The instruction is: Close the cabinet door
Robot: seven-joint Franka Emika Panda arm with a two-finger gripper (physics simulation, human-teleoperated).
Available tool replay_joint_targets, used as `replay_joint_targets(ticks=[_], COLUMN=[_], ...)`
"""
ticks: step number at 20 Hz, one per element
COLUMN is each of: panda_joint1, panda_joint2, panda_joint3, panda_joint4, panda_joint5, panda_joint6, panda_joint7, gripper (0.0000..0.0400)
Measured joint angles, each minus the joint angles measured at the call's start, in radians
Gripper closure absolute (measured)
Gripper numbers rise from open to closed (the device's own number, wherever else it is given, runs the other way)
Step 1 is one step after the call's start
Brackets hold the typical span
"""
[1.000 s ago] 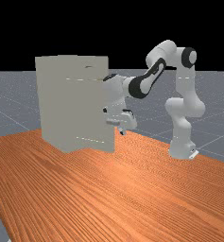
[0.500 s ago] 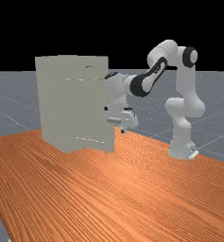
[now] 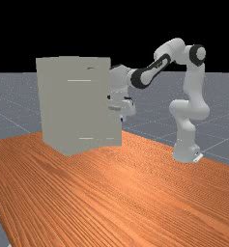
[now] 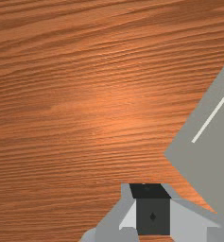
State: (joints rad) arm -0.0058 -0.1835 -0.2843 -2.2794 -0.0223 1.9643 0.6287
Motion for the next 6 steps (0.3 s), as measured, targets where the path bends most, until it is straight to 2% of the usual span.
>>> replay_joint_targets(ticks=[6], panda_joint1=[-0.087], panda_joint2=[-0.001], panda_joint3=[-0.163], panda_joint4=[0.015], panda_joint5=[-0.023], panda_joint6=[-0.003], panda_joint7=[-0.043], gripper=[0.0400])
